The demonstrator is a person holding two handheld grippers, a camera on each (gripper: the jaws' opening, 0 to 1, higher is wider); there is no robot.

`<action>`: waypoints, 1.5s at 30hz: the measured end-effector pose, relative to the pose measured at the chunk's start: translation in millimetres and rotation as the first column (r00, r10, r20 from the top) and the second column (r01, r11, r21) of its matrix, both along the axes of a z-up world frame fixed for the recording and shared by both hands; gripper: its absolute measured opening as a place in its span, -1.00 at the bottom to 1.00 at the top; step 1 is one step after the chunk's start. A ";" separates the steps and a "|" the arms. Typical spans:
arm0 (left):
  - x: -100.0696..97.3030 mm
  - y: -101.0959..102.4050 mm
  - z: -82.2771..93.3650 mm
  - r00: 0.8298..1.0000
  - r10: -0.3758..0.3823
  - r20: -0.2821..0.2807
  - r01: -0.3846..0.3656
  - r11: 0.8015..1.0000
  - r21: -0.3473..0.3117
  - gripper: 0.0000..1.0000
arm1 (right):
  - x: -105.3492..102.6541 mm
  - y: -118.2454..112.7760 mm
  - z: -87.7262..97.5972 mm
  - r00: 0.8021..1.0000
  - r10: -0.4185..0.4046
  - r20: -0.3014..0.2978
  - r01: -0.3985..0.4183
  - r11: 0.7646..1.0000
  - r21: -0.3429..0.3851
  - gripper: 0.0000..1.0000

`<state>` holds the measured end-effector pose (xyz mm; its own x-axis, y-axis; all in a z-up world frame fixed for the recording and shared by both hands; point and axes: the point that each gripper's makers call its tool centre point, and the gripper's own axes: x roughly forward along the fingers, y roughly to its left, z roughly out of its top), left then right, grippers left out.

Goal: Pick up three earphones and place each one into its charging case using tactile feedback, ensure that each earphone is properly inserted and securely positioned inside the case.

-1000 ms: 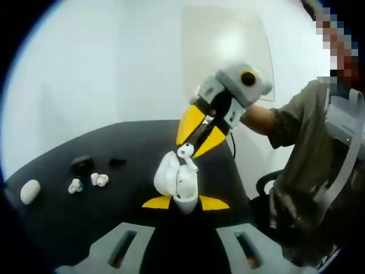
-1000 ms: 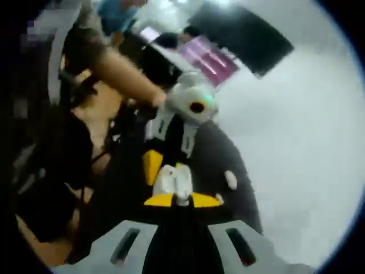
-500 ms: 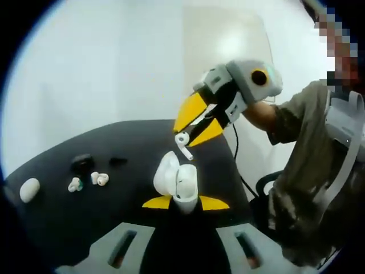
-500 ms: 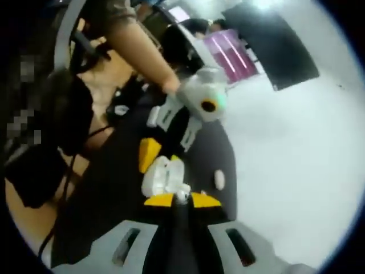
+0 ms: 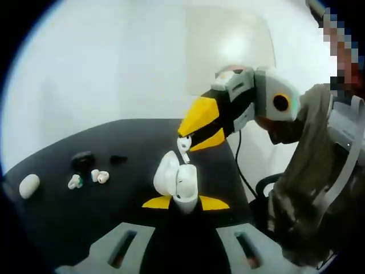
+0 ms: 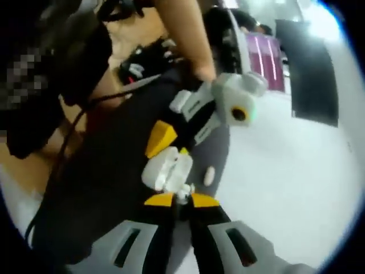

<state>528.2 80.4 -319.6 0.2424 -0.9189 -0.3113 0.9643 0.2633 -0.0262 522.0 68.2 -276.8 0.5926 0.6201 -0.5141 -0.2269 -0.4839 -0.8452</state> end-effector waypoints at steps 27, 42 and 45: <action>-1.2 -0.3 0.6 1.000 -0.001 0.010 0.000 1.000 0.001 -0.73 | -3.3 1.7 -7.7 0.945 0.002 -0.328 0.054 0.986 0.159 -0.70; -1.6 0.7 1.6 1.000 -0.007 0.023 0.007 1.000 0.003 -0.73 | 7.9 4.7 -20.8 0.256 0.304 -0.918 0.460 0.797 0.392 -0.50; -2.4 0.6 1.7 1.000 -0.012 0.027 0.012 1.000 0.004 -0.73 | 10.7 9.9 -31.3 0.242 0.289 -0.926 0.471 0.800 0.373 -0.63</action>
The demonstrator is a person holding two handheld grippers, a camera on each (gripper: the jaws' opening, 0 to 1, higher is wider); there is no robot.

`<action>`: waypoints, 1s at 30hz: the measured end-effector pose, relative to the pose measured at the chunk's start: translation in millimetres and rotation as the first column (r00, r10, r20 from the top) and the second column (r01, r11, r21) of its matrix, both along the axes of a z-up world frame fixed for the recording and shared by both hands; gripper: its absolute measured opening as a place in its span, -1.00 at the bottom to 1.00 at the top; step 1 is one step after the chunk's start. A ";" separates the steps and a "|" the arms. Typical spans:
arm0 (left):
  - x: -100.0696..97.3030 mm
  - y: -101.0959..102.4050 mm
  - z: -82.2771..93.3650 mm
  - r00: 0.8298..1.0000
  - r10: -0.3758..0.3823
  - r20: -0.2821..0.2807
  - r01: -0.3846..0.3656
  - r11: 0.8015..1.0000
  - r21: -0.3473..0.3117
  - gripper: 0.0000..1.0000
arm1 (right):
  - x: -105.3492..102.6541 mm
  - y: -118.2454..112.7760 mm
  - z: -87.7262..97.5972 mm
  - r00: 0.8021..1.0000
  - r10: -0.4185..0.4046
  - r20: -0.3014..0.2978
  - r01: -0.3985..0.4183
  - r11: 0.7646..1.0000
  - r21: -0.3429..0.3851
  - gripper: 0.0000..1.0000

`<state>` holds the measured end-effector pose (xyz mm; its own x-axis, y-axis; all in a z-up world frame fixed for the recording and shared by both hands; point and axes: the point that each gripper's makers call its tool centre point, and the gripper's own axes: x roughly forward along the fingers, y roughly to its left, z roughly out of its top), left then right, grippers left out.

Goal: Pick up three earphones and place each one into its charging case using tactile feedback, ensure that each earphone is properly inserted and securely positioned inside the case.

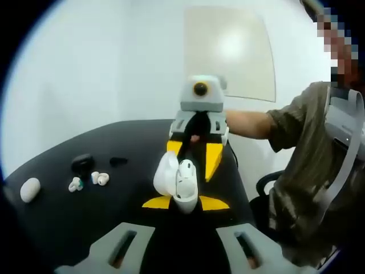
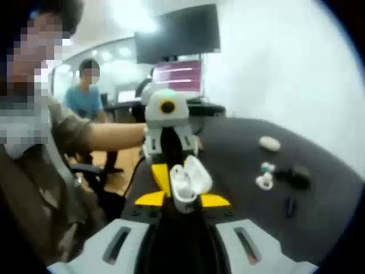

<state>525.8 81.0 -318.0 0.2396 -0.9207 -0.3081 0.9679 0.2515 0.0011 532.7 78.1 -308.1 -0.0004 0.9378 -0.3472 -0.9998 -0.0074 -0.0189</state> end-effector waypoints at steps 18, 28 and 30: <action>2.0 0.5 15.0 0.997 0.004 0.080 0.001 0.998 -0.055 -0.59 | -9.3 2.4 -4.8 0.971 0.025 -0.239 -0.013 0.999 0.051 -0.67; 9.2 5.0 16.6 0.990 0.035 0.136 -0.029 0.998 -0.047 -0.51 | -6.2 8.4 -6.4 0.901 -0.003 -0.434 0.020 0.999 0.036 -0.67; 10.0 5.9 16.5 0.988 0.041 0.150 -0.035 0.998 -0.044 -0.50 | -4.4 8.6 -6.6 0.889 -0.001 -0.457 0.019 0.999 0.035 -0.67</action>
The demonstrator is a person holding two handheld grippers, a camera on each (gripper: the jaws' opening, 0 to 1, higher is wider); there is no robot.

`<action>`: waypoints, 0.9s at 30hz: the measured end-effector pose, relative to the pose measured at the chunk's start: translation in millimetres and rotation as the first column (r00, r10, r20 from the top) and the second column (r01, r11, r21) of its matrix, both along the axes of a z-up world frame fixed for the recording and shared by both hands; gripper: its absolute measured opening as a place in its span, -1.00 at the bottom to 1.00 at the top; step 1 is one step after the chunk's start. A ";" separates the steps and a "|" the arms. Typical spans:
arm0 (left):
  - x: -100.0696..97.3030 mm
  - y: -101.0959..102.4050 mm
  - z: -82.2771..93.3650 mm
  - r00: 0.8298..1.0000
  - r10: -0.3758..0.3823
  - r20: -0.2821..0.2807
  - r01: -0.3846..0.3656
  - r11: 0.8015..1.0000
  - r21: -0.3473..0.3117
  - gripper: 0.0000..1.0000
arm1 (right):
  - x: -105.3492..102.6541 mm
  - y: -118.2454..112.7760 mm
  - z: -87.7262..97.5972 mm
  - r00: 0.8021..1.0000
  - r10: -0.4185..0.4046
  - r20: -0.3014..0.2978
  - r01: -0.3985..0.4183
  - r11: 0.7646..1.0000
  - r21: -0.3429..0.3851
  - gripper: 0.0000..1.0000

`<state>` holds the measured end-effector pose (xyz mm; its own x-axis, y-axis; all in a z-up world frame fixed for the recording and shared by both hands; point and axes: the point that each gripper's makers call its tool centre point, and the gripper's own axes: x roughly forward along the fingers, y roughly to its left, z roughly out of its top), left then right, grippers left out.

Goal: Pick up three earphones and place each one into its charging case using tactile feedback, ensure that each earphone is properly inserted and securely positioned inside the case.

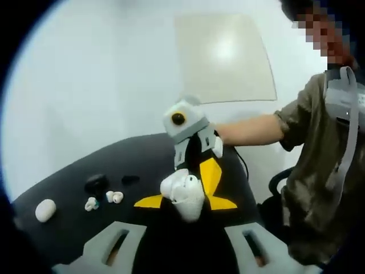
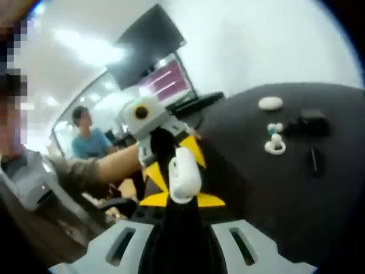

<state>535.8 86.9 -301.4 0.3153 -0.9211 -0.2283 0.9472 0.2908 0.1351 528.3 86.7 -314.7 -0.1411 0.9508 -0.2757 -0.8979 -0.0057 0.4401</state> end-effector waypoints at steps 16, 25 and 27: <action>-2.5 0.6 11.4 0.981 -0.010 0.196 0.010 1.000 0.004 -0.40 | -3.1 -0.9 3.9 0.993 0.034 -0.113 -0.032 0.999 0.019 -0.67; -9.1 -0.4 13.8 0.981 -0.033 0.192 0.037 0.999 -0.019 -0.52 | -2.5 -3.3 3.8 0.992 0.020 -0.124 -0.019 1.000 0.009 -0.67; -9.2 -0.6 14.2 0.983 -0.033 0.180 0.039 0.999 -0.027 -0.45 | -3.7 -3.8 4.7 0.992 0.026 -0.125 -0.025 1.000 0.013 -0.67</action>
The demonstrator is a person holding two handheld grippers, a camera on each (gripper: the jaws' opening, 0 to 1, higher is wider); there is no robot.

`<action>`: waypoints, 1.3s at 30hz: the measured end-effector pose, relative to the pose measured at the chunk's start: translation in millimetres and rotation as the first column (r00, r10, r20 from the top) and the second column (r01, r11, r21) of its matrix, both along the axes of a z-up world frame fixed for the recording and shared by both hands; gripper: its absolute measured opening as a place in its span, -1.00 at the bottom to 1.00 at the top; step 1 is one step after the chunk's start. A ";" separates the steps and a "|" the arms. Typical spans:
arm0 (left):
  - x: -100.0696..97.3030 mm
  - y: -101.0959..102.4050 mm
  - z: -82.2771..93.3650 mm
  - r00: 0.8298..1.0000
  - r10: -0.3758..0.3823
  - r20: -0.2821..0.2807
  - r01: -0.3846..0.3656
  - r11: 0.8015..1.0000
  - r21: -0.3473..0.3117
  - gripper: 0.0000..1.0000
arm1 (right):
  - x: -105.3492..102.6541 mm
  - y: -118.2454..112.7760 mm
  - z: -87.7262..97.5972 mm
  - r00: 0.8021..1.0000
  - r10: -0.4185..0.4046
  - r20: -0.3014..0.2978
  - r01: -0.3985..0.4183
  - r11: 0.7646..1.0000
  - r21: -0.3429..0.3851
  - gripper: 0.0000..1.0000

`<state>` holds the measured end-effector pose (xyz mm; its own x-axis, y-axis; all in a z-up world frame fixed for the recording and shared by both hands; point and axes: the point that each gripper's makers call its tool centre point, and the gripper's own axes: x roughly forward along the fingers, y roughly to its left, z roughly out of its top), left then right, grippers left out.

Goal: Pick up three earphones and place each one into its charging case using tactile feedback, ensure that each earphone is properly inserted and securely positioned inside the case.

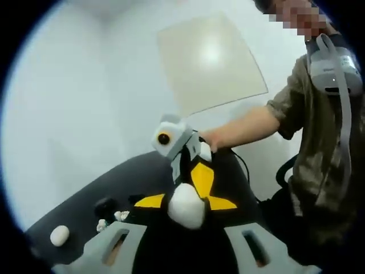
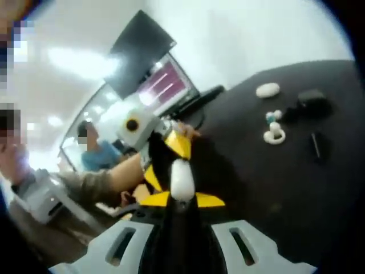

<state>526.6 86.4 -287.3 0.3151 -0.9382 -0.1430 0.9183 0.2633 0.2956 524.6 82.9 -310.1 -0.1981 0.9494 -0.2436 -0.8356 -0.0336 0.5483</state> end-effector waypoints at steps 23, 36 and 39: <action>17.7 -3.2 -19.3 0.997 0.083 0.004 -0.083 0.993 0.085 -0.46 | 20.8 -3.3 6.6 0.964 -0.136 0.227 0.123 0.990 0.073 -0.58; 7.0 -3.2 -21.0 0.985 0.019 -0.173 -0.010 0.998 0.055 -0.46 | 9.9 -8.6 24.2 0.824 -0.125 0.552 0.001 0.976 0.219 -0.28; 6.7 -3.6 -21.4 0.983 0.021 -0.180 -0.012 0.999 0.052 -0.46 | 6.1 -3.2 6.0 0.819 -0.039 0.572 -0.035 0.992 0.118 -0.26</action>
